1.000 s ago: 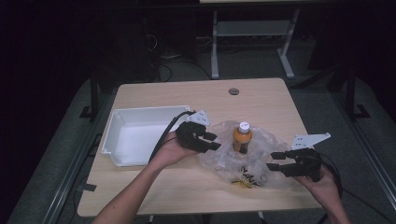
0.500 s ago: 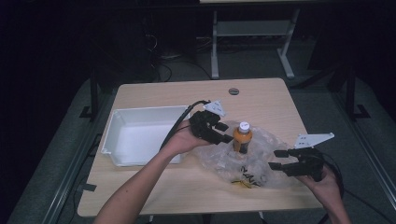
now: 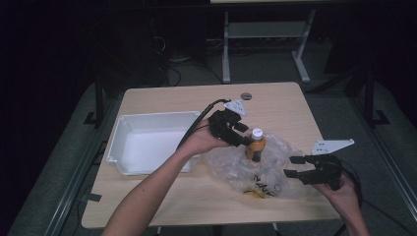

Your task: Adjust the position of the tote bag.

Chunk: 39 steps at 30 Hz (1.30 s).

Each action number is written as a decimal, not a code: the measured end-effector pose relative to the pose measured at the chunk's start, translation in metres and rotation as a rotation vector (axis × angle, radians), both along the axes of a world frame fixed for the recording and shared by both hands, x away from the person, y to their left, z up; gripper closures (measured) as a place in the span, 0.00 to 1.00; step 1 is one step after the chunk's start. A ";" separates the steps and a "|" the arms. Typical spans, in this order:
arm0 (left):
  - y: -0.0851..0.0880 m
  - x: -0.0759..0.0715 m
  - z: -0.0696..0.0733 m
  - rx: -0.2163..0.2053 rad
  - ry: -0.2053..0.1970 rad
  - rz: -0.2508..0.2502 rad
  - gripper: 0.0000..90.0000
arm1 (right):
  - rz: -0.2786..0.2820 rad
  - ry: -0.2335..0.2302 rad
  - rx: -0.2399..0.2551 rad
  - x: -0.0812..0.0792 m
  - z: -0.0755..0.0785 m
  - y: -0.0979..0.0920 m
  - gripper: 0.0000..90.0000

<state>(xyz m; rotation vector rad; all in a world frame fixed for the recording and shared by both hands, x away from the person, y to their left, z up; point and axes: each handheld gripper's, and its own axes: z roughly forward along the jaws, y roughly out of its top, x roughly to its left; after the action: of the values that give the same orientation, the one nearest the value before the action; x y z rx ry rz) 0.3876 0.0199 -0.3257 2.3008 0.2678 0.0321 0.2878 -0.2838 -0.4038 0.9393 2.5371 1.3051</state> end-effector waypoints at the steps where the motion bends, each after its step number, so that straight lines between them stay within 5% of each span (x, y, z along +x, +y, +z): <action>1: -0.001 0.001 0.000 0.001 0.002 -0.001 0.48 | -0.001 -0.001 -0.002 0.000 0.000 0.000 0.44; 24: -0.029 0.013 -0.003 0.055 -0.005 -0.058 0.56 | -0.026 -0.022 0.010 0.001 0.002 -0.007 0.43; 39: -0.032 0.012 -0.004 0.064 -0.028 -0.069 0.64 | -0.028 -0.040 0.013 0.001 0.003 -0.008 0.43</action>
<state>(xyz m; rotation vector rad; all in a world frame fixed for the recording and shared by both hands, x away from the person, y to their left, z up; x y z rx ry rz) 0.4000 -0.0123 -0.3294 2.3693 0.1755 0.0386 0.2887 -0.2915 -0.4009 0.9377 2.4800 1.3210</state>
